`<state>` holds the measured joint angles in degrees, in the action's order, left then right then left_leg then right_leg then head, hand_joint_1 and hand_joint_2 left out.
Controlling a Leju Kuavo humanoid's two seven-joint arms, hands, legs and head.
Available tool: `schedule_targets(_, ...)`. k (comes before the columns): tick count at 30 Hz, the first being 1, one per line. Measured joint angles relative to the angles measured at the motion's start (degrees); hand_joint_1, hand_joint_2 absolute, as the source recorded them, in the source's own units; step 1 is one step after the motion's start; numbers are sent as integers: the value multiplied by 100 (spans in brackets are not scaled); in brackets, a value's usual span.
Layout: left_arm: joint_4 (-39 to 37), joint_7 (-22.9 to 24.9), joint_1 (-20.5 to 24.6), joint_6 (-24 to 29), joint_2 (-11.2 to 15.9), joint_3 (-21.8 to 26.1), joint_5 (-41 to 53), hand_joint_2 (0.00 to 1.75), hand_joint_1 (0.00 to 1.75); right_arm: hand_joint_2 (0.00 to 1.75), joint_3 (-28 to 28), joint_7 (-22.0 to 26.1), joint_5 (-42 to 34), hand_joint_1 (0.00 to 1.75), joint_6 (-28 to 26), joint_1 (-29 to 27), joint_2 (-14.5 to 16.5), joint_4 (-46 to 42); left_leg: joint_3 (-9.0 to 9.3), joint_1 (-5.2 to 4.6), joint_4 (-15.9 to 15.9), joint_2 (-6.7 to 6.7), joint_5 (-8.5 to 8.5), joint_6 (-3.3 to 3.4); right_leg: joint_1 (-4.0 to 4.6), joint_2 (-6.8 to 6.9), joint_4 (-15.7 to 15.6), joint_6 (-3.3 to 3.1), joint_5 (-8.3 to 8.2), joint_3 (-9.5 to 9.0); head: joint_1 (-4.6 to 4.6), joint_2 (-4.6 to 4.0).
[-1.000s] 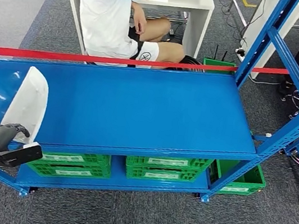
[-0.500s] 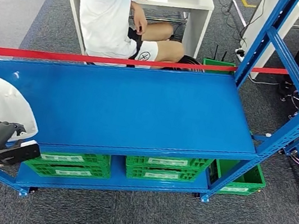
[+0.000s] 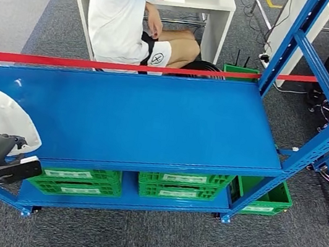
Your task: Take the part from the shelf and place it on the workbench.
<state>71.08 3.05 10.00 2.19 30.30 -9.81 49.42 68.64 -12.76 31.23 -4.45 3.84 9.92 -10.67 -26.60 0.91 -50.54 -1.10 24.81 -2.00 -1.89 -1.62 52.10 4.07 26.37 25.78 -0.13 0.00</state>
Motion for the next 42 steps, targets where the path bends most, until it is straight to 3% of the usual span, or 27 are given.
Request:
schedule_targets(16,214,-256,-212,365,196,13,122,175,175,0,12,7,4,0,-15,-1,0,0,-1,0,0,0,0,0,0,0,0,0,0,2,-1,0)
schedule_targets(32,325,-257,-372,506,176,111,99,175,175,0,12,4,46,0,-15,-2,1,0,-1,0,0,0,0,0,0,0,0,0,0,3,-1,0)
schedule_targets(37,335,-238,-372,818,105,124,333,175,175,0,12,-9,88,0,-20,-1,2,-1,-1,0,0,0,0,0,0,0,-1,0,0,5,-1,0)
schedule_targets(42,372,-372,-260,1080,-131,79,397,175,175,0,12,2,162,0,-20,3,2,-1,-1,0,-1,0,0,0,0,1,-1,0,0,5,-1,0)
